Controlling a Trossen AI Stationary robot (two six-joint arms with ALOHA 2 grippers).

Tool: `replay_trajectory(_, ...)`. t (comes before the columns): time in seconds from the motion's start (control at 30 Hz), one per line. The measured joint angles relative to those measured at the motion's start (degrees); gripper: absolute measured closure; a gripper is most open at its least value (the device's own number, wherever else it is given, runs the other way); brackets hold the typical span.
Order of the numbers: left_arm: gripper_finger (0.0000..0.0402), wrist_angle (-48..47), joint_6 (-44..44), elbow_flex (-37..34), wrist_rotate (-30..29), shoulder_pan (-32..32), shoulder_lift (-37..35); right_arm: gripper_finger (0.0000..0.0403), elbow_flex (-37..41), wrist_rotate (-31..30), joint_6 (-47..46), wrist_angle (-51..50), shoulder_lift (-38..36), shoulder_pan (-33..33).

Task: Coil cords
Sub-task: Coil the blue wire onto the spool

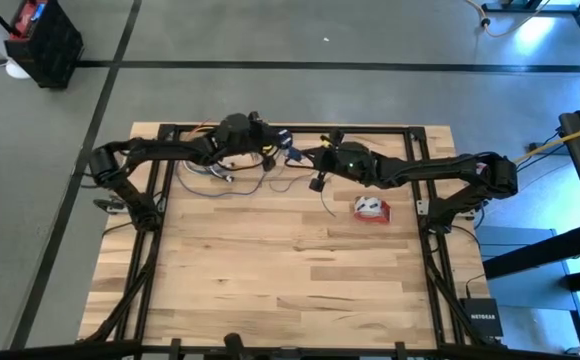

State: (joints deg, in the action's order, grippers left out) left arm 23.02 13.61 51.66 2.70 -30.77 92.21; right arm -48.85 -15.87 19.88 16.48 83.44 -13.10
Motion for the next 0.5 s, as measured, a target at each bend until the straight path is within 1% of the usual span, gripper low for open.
replay_trajectory(0.1,0.0398,-3.5,-0.2,-0.1,0.0,0.8,-2.6,0.0400,0.0,-0.1,0.2,-1.4,0.3,0.0)
replay_trajectory(0.23,0.0394,-4.9,-1.2,-0.1,-0.1,2.3,-4.7,0.0401,-0.1,-4.2,2.7,-1.1,2.3,0.0)
replay_trajectory(0.33,0.0398,-5.0,-1.2,-0.1,-0.4,3.5,-4.8,0.0401,-0.1,-5.7,3.8,0.0,4.0,-0.7)
replay_trajectory(0.47,0.0398,-4.8,-1.3,0.0,-0.5,4.7,-4.8,0.0401,-0.1,-12.2,4.7,1.9,5.6,-1.2)
replay_trajectory(0.5,0.0396,-4.3,-1.3,0.0,-0.5,5.0,-4.8,0.0401,-0.1,-12.7,4.7,1.7,5.7,-1.2)
